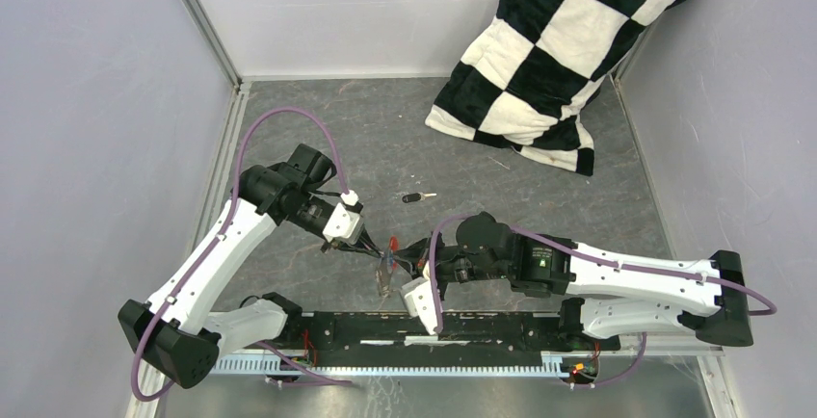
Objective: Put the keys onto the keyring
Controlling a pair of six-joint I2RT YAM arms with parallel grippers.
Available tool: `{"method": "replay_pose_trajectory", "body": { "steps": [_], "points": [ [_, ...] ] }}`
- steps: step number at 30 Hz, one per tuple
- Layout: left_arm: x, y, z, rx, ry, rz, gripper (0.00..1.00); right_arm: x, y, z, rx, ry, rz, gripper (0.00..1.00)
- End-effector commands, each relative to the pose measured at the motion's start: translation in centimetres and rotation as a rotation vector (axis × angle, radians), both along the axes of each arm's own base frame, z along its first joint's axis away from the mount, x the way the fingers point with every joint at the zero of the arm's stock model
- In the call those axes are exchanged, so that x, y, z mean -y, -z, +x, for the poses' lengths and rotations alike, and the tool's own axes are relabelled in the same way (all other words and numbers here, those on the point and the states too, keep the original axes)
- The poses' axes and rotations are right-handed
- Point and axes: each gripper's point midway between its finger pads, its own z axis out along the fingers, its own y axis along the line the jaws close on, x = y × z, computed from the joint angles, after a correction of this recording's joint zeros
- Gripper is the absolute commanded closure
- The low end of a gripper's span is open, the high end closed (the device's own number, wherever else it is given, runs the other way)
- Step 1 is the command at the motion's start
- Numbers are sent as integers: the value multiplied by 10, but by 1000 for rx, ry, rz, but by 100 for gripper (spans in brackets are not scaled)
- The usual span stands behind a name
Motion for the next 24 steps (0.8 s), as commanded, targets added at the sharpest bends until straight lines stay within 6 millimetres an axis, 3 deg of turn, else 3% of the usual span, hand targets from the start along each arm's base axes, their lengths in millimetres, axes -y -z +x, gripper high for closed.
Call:
{"method": "replay_pose_trajectory", "body": {
  "steps": [1, 24],
  "points": [
    [4, -9, 1, 9, -4, -32, 98, -9, -27, -4, 8, -21, 73, 100],
    [3, -3, 6, 7, -25, -10, 98, -10, -38, 0, 45, -9, 105, 100]
  ]
}}
